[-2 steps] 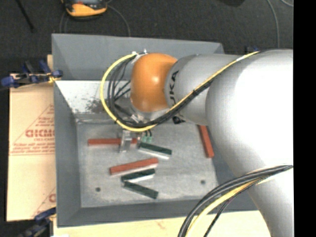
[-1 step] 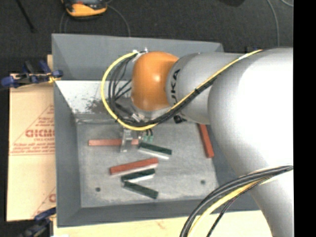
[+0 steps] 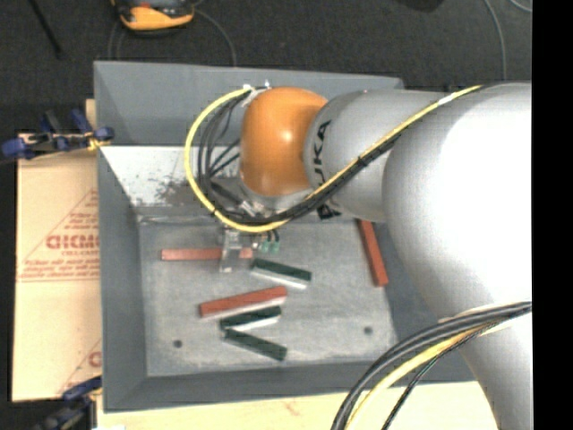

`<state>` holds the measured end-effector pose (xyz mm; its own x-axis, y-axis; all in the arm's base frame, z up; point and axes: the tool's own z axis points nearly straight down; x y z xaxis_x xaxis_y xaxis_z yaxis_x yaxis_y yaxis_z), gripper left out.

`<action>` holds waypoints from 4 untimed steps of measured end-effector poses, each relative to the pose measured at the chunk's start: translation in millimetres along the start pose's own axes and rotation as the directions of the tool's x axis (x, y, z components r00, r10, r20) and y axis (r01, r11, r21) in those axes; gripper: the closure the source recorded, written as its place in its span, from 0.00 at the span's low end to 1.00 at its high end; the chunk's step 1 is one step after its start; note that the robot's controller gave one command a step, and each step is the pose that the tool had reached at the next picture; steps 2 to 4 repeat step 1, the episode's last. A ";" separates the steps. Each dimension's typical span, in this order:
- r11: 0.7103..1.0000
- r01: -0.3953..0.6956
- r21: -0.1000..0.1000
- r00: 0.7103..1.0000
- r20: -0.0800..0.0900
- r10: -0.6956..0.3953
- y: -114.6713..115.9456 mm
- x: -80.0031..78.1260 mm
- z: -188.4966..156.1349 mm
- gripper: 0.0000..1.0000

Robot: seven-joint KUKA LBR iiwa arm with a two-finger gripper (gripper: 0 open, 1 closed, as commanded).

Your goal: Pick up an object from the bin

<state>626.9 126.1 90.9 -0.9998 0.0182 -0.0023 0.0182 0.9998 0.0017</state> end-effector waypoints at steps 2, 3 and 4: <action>1.000 0.000 -0.001 1.000 0.003 0.000 0.0 -0.7 -6.8 1.00; 1.000 0.000 -0.001 1.000 0.003 0.000 0.0 -0.7 -6.8 1.00; 1.000 0.000 -0.001 1.000 0.003 0.000 0.0 -0.7 -6.8 1.00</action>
Offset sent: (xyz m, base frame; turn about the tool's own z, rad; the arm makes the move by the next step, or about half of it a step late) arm 0.0000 0.0001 0.0255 0.0000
